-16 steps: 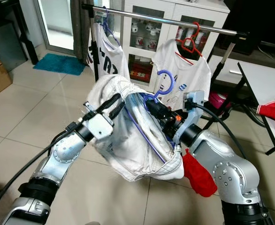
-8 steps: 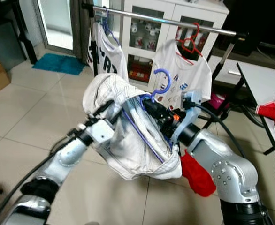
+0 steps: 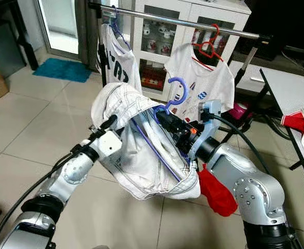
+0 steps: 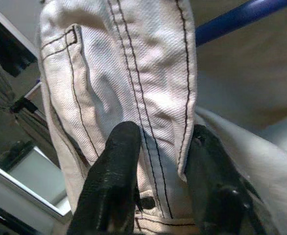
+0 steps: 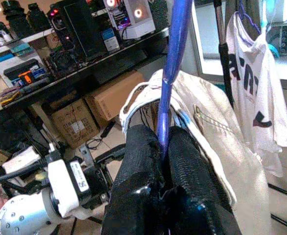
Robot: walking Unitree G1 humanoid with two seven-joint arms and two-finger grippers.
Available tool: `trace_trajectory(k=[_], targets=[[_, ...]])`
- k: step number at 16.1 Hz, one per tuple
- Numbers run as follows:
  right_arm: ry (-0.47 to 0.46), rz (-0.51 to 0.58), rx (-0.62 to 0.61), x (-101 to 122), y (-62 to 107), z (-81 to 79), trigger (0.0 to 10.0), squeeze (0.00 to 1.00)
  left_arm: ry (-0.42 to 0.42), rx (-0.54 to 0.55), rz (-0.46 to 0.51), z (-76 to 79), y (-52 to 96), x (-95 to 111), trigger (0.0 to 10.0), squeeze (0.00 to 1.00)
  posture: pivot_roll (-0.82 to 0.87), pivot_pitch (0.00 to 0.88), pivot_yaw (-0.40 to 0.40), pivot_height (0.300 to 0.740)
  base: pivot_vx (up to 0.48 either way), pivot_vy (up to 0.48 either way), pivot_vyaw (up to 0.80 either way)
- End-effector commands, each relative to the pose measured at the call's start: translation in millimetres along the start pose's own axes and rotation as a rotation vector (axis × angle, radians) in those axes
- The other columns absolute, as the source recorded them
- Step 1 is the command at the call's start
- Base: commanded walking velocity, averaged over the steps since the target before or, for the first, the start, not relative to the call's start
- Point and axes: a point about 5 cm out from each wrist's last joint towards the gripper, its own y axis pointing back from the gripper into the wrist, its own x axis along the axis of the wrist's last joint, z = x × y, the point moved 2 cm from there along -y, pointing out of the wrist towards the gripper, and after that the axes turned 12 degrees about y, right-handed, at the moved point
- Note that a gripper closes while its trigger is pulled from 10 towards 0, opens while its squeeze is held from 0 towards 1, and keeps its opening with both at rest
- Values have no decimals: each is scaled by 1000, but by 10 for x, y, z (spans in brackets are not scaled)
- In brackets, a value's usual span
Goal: Hang hanger
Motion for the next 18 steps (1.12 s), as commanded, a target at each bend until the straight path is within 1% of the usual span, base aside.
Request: trace_trajectory(k=[1,3,5,6,7,8,9,10,11,12,13,14,15,16,17,18], targets=[[35,93,43,224,-1,-62,0,0,3,43,51,-95,-43,93,0,0,-99,0,-114,740,0,0,0],[36,94,35,219,-2,-54,0,0,31,82,86,-169,-18,134,0,0,-99,0,-112,740,0,0,0],[38,95,33,219,1,-50,0,0,51,97,98,-209,13,139,0,0,-99,0,-109,740,0,0,0],[38,95,32,217,5,-49,0,0,67,96,109,-229,37,147,0,0,-99,0,-109,740,0,0,0],[38,94,30,213,8,-46,0,0,81,72,124,-228,55,168,0,0,-99,0,-107,740,0,0,0],[47,87,26,200,22,-38,0,0,77,46,168,-290,102,250,0,0,-99,0,-103,740,0,0,0],[63,79,24,191,31,-31,0,0,76,40,192,-349,129,305,0,0,-101,0,-102,740,0,0,0],[70,75,24,188,34,-29,0,0,75,38,199,-371,138,323,0,0,-101,0,-102,740,0,0,0],[128,39,35,151,66,-16,0,0,86,100,282,-690,188,572,0,0,-86,0,-113,740,0,0,0],[162,7,57,110,87,-15,0,0,94,150,331,-947,212,750,0,0,-73,0,-121,740,0,0,0],[176,-10,77,88,95,-22,0,0,97,172,343,-1089,217,830,0,0,-73,0,-121,740,0,0,0],[204,-39,124,49,111,-45,0,0,117,178,342,-1298,214,936,0,0,-62,0,-126,740,0,0,0],[223,-55,158,31,119,-62,0,0,144,174,306,-1426,201,955,0,0,-52,0,-128,740,0,0,0],[241,-67,195,19,128,-83,0,0,129,161,243,-1528,206,929,0,0,-52,0,-128,740,0,0,0],[251,-69,212,17,134,-90,0,0,134,164,197,-1590,220,895,0,0,-48,0,-128,740,0,0,0],[256,-64,235,27,152,-92,0,0,131,198,112,-1749,278,797,0,0,-45,0,-126,740,0,0,0]])
